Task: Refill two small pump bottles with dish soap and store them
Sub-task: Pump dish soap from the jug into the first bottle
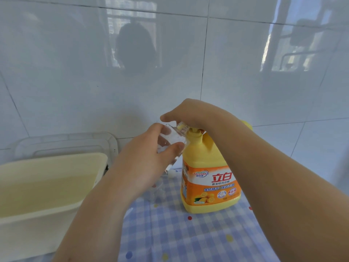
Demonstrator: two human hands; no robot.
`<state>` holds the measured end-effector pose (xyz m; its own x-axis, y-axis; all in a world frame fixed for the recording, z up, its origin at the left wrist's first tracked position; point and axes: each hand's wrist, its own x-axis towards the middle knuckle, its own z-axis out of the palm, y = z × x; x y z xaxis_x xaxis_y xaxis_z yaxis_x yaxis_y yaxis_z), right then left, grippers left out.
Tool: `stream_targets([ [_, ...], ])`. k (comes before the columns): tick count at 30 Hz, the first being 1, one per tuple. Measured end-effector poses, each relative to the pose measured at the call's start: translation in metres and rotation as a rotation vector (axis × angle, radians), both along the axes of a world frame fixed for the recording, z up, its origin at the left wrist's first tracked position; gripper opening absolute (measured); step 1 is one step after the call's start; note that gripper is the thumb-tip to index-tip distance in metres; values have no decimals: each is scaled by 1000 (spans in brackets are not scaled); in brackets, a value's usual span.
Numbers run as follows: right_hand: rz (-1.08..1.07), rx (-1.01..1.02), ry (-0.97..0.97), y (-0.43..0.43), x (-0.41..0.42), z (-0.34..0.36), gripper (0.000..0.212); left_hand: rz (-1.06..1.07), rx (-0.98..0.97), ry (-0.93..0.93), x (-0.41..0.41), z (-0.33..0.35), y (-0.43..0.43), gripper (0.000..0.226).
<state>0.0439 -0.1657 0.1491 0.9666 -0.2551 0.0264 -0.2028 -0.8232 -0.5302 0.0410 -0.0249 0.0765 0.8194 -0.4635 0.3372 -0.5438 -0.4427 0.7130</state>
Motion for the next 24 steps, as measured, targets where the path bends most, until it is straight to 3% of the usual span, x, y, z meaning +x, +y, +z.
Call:
stream_targets([
  [18, -35, -127, -13, 2, 8, 3, 31, 21, 60, -46, -3, 4, 3, 40],
  [24, -70, -102, -22, 1, 7, 13, 34, 51, -11, -71, -9, 7, 0, 40],
])
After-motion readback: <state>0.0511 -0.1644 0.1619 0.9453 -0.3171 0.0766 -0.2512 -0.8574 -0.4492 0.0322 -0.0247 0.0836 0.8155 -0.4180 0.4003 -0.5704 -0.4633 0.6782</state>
